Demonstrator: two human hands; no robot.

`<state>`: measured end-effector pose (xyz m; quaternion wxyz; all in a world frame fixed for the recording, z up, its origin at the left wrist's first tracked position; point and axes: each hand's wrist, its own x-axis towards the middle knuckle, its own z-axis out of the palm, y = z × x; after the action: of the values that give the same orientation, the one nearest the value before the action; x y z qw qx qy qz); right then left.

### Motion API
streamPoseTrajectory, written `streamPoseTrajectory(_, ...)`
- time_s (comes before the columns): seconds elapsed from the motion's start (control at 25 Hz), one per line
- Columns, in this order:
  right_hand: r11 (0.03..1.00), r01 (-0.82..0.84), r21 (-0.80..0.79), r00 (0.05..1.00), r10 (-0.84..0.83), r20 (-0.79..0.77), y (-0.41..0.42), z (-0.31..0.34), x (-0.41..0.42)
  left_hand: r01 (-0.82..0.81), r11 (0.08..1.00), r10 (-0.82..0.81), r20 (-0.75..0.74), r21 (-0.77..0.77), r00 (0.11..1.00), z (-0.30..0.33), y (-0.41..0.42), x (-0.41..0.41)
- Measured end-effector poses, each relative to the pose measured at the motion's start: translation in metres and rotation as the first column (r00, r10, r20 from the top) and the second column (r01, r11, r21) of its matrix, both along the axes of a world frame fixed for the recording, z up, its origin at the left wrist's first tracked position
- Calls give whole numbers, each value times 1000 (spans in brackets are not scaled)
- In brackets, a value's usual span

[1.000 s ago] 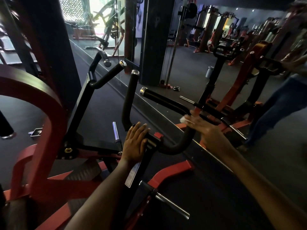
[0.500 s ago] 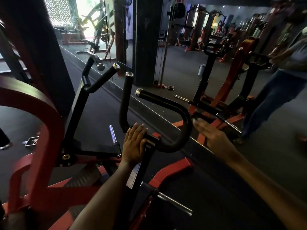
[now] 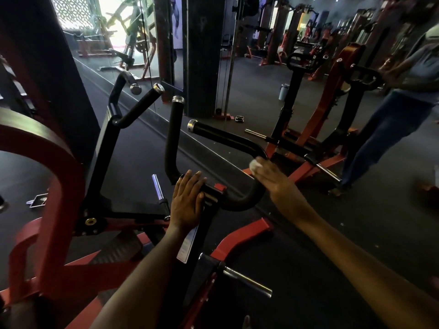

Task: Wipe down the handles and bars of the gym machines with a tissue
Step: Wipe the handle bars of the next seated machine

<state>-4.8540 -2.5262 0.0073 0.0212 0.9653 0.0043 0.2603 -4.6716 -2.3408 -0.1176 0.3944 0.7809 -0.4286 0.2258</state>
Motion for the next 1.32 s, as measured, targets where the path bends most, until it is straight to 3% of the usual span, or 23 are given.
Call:
streamPoseTrajectory(0.12,997,-42,70,998,38,50,6,-6,-24,-13,999,13,-19,-33,1000,1,-1,-6)
streamPoseTrajectory(0.24,966,77,247,972,-128,198,0,20,15,-29,996,23,-64,-83,998,2,-3,-15)
streamPoseTrajectory(0.32,943,107,315,963,-177,202,6,12,23,-25,995,18,-70,-97,997,2,-3,-16)
streamPoseTrajectory(0.48,936,2,351,968,-89,234,55,-51,-29,-28,994,22,-59,-103,998,1,-4,-14)
streamPoseTrajectory(0.56,947,-45,318,963,-43,266,58,-44,-30,-27,995,22,-50,-95,999,-1,-3,-15)
streamPoseTrajectory(0.68,898,124,421,889,-289,354,29,6,8,-23,995,18,-52,-97,998,0,-3,-14)
streamPoseTrajectory(0.76,862,135,489,879,-332,342,20,7,12,-12,995,7,-54,-99,999,1,-3,-14)
streamPoseTrajectory(0.84,699,180,693,866,-447,226,45,-26,-7,-14,994,7,-63,-107,998,1,-4,-14)
streamPoseTrajectory(0.92,379,224,898,872,-488,-11,84,-40,-27,-16,993,10,-57,-115,998,-1,-4,-13)
streamPoseTrajectory(0.96,161,153,975,871,-488,-56,81,-36,-22,-20,993,14,-49,-115,999,-2,-4,-13)
streamPoseTrajectory(1.04,-156,-35,987,881,-472,-43,44,-9,-2,-20,994,14,-57,-107,998,-1,-3,-14)
streamPoseTrajectory(1.16,-240,-145,960,961,-267,78,-4,24,17,-22,994,15,-63,-109,998,1,-2,-16)
streamPoseTrajectory(1.32,-38,212,976,973,-82,-215,35,-36,0,-18,994,12,-61,-110,998,0,-4,-14)
